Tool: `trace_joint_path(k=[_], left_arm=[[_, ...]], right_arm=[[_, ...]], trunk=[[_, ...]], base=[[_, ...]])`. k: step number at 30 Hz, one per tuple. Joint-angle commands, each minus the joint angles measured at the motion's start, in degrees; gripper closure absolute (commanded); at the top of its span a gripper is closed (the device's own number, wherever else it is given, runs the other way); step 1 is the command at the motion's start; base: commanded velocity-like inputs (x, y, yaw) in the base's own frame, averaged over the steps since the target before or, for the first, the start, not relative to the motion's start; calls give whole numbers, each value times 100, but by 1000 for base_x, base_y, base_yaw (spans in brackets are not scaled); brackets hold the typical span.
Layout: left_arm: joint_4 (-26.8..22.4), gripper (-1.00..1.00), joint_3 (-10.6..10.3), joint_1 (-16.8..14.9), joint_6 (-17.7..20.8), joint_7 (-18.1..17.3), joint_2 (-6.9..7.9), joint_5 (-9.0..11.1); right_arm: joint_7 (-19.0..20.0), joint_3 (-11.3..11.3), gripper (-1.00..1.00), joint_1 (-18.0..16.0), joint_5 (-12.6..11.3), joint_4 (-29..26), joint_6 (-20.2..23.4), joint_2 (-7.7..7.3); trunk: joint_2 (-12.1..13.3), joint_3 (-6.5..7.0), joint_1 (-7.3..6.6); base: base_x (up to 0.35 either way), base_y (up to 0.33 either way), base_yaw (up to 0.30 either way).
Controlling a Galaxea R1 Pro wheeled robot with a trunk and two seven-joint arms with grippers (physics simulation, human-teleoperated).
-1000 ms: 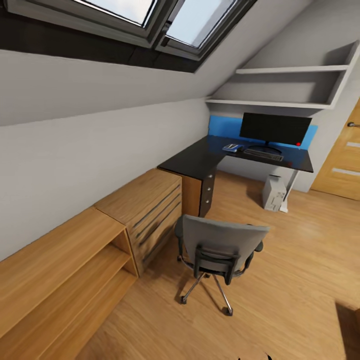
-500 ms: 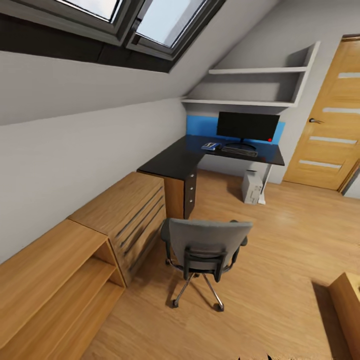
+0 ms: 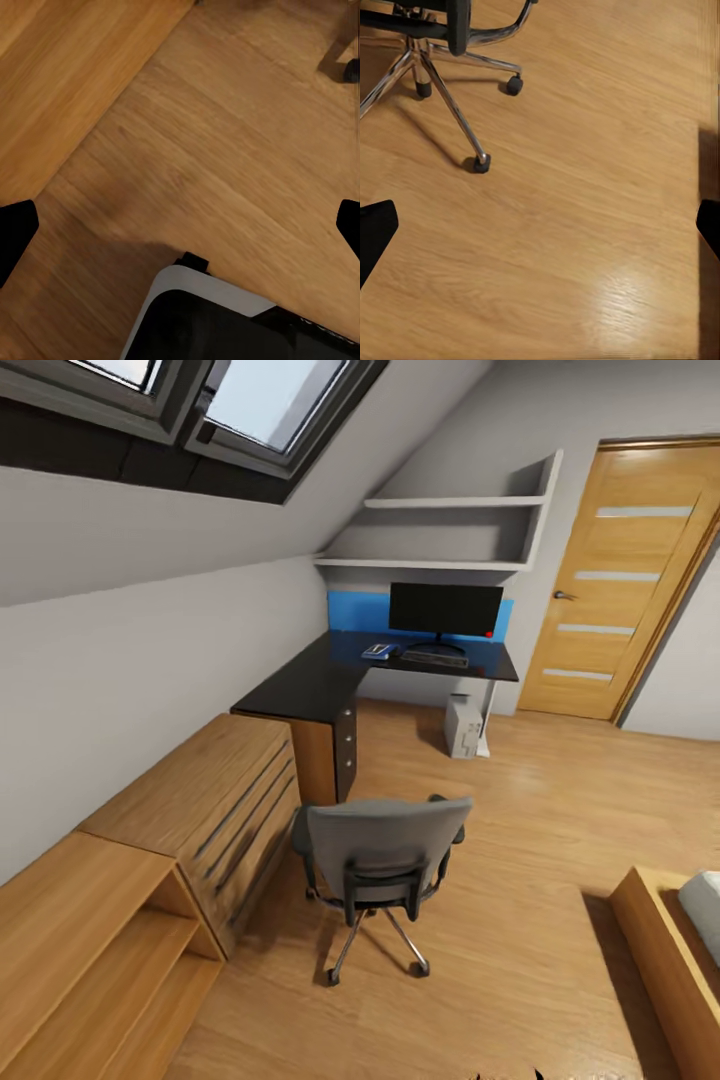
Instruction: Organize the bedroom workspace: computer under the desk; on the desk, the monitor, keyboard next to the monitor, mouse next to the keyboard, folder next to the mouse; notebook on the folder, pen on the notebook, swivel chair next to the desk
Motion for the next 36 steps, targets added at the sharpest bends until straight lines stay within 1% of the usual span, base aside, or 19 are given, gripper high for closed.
trace_joint_path(k=[1,14,23,27,36], left_arm=[[-2,-100,-49,-4,-20,40,4,36],[-3,-100,-41,-4,-19,40,5,36],[-4,-100,-48,-4,-20,40,4,36],[-2,-100,-49,-4,-22,40,4,34],[-6,-100,-43,-4,-42,40,7,28]], right_arm=[[-25,49,-100,-6,-41,2,-16,-2],[-25,49,-100,-6,-41,2,-16,-2],[-25,49,-100,-6,-41,2,-16,-4],[-25,49,-100,-6,-43,2,-20,-3],[-25,49,-100,-6,-42,2,-19,-2]], trunk=[[-11,-11,4],[-11,-11,4],[-11,-11,4],[-11,-11,4],[-11,-11,4]], base=[[55,201,-300],[5,218,-300],[0,272,-300],[0,81,-294],[0,40,-76]])
